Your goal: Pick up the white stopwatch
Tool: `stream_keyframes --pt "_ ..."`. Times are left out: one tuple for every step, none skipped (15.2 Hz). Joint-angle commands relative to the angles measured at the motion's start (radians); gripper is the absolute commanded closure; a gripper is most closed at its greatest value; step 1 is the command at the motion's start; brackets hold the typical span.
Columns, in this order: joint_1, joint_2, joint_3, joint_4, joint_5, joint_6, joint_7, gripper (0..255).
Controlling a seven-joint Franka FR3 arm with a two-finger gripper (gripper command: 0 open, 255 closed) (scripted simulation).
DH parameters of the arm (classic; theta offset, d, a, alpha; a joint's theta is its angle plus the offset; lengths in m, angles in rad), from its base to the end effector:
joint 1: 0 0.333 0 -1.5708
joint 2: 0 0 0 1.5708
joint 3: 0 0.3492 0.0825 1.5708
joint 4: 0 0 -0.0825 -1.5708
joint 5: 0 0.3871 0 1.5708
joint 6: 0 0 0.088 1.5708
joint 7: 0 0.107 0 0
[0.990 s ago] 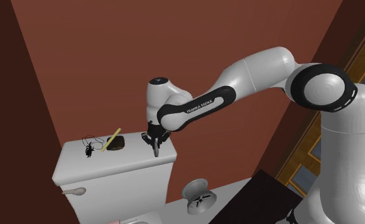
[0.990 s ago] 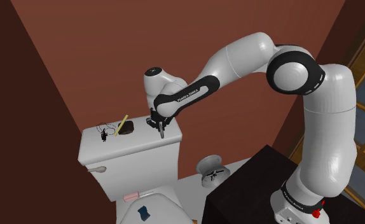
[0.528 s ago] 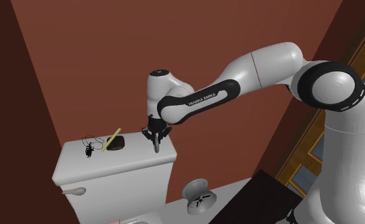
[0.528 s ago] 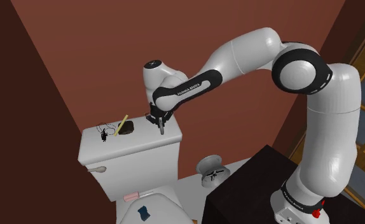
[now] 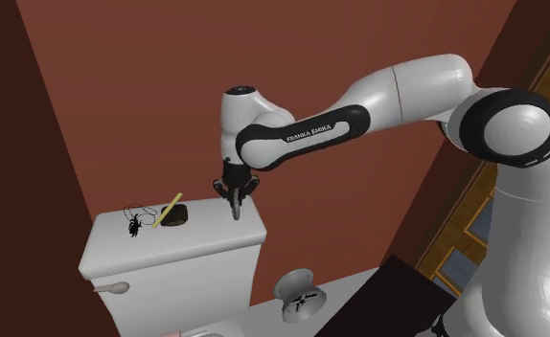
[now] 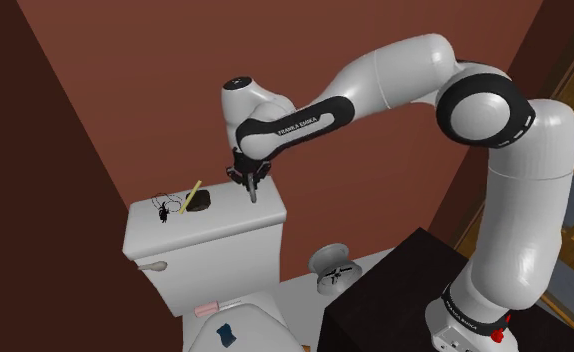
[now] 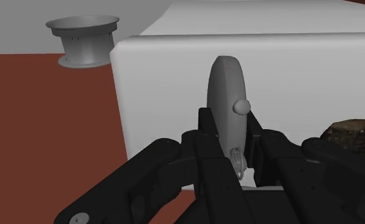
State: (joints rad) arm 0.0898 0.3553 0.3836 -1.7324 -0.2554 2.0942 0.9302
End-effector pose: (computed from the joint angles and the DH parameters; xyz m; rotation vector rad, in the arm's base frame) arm 0.6076 0.2681 0.4206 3.0424 -0.5485 0.1369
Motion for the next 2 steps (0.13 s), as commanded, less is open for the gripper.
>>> stream_keyframes --pt "-0.002 -0.006 0.001 0.009 0.004 -0.015 -0.005 255" --pt "-0.002 -0.006 0.001 0.009 0.004 -0.015 -0.005 255"
